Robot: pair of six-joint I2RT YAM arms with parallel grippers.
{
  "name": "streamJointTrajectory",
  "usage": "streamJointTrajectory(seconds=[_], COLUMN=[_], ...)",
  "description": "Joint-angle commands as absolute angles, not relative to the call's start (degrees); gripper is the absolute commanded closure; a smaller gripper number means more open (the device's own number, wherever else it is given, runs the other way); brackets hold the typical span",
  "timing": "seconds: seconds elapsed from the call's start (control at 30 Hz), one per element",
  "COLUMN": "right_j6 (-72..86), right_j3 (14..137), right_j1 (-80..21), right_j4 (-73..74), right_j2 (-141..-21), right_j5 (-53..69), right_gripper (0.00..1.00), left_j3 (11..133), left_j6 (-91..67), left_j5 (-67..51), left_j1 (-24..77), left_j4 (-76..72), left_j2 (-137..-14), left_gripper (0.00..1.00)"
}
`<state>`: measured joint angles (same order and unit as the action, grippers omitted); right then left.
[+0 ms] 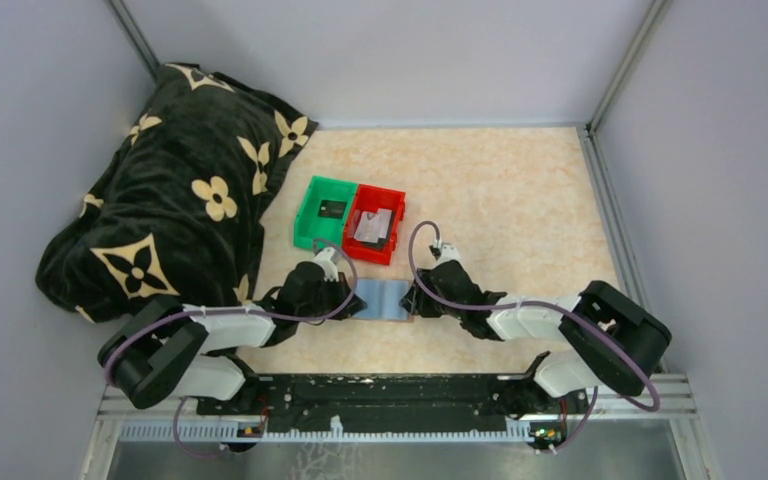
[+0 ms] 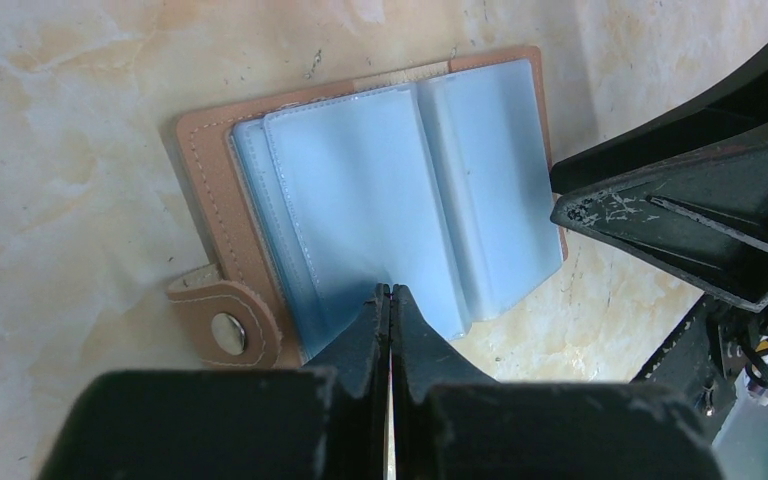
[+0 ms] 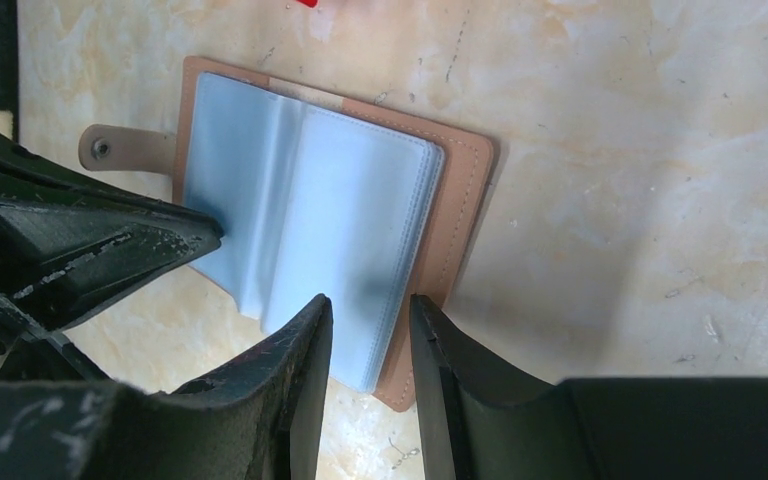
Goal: Take the credit cards out of the card holder
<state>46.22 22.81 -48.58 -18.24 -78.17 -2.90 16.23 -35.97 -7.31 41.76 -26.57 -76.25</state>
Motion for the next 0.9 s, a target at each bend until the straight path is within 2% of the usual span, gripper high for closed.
streamJointTrajectory(seconds=[0.0, 0.87], right_j6=[46.23, 46.27], right_j3=[23.61, 31.31], right_j1=[-48.17, -50.41], right_j4=[-23.19, -25.02], right_j2=[-80.99, -83.07], right_j5=[-0.88, 3.64], right_gripper=[0.65, 0.66], left_j3=[16.52, 15.20], left_j6=[-35.63, -36.75], left_j5=[-8.61, -10.59], left_j1=[41.95, 41.92], left_j4=[-26.82, -30.91], left_j2=[-78.75, -81.37], left_gripper=[1.00, 1.00])
